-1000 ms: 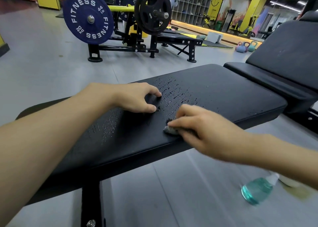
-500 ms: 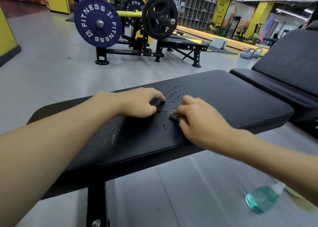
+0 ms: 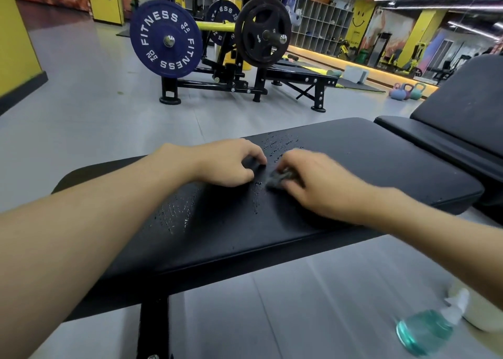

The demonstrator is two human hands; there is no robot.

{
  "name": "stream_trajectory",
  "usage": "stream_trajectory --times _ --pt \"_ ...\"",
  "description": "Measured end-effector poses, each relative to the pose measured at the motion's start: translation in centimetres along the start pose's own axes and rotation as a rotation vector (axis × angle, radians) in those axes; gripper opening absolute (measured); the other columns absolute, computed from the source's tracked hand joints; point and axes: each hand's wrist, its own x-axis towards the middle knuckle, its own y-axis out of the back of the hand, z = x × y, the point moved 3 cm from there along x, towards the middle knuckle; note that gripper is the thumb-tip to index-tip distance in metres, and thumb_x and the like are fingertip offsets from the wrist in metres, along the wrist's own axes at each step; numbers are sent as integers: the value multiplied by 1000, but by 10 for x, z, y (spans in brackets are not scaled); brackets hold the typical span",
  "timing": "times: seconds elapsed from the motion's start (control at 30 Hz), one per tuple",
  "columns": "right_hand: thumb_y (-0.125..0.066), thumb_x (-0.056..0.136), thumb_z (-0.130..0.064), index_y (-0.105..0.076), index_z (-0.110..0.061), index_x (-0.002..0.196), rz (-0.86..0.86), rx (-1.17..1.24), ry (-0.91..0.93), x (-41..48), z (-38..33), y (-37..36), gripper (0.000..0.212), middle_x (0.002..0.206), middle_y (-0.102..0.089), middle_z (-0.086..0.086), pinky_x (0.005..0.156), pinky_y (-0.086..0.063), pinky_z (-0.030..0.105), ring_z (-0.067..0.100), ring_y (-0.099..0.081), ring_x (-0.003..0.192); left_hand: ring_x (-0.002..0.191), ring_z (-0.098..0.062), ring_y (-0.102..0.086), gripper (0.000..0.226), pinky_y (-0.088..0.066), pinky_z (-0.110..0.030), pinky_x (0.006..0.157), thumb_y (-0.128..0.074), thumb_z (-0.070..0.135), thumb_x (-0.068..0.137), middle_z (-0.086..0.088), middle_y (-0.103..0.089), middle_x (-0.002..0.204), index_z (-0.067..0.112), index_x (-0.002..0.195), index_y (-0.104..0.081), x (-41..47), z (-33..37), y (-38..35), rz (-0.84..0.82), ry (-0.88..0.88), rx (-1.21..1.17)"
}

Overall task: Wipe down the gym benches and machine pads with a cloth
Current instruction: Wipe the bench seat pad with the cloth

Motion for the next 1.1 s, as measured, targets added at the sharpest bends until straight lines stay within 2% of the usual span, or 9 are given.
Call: stream_trajectory --times 0.1,0.27,0.43,0.6,0.67,0.77,0.83,0.97,1.1 --pt "-49 96 -20 -62 -12 107 67 -128 -190 14 30 3 19 108 -55 9 79 -44 37 35 -57 100 114 -17 -54 42 -43 -27 99 -56 10 93 2 -59 128 22 133 -58 -2 -2 1 5 22 -5" --pt "-52 94 -21 -68 -18 105 -16 44 171 -1 -30 -13 20 103 -55 2 83 -46 40 28 -57 95 105 -19 -57 41 -47 -30 93 -54 3 88 -2 -61 117 20 125 -62 1 -4 3 -8 31 -31" --pt "-50 94 -19 -66 -13 100 125 -106 -178 33 31 -3 17 95 -49 2 79 -48 40 35 -58 96 111 -19 -55 45 -45 -27 95 -59 18 94 0 -55 124 24 138 -54 -2 -11 8 -20 81 19" --pt "-49 95 -22 -63 -17 100 15 -26 155 15 -27 -16 16 96 -49 -1 79 -46 41 27 -53 91 112 -18 -54 55 -44 -28 98 -66 24 90 -2 -55 129 20 142 -50 2 -15 9 -75 94 -12" --pt "-50 94 -21 -64 -18 101 15 -77 77 30 -2 -9 16 99 -54 1 82 -48 43 30 -56 96 116 -17 -52 62 -41 -24 97 -67 27 91 -1 -52 135 19 147 -44 2 -18 12 -83 116 -14" --pt "-49 92 -17 -66 -15 102 112 -82 -196 53 32 -6 20 99 -52 5 85 -48 43 37 -55 101 125 -20 -50 63 -40 -27 105 -65 32 92 -2 -50 141 19 149 -41 0 -25 13 -87 140 -10" --pt "-48 92 -18 -66 -16 100 131 -98 -167 54 13 -16 20 98 -50 5 83 -48 41 35 -53 98 132 -20 -45 67 -37 -31 110 -65 39 92 -2 -43 147 22 151 -38 -1 -32 13 -108 147 8" --pt "-52 93 -16 -69 -16 101 -18 29 47 45 -9 -17 19 100 -54 3 85 -47 37 27 -57 95 137 -18 -39 78 -31 -30 114 -68 52 87 0 -38 151 26 152 -34 -2 -47 16 -118 159 8" --pt "-49 93 -17 -69 -11 103 102 -90 -236 72 36 -9 23 101 -52 7 88 -48 43 36 -56 101 138 -15 -40 82 -31 -28 113 -69 55 85 5 -40 152 27 153 -32 -2 -56 17 -143 163 -12"
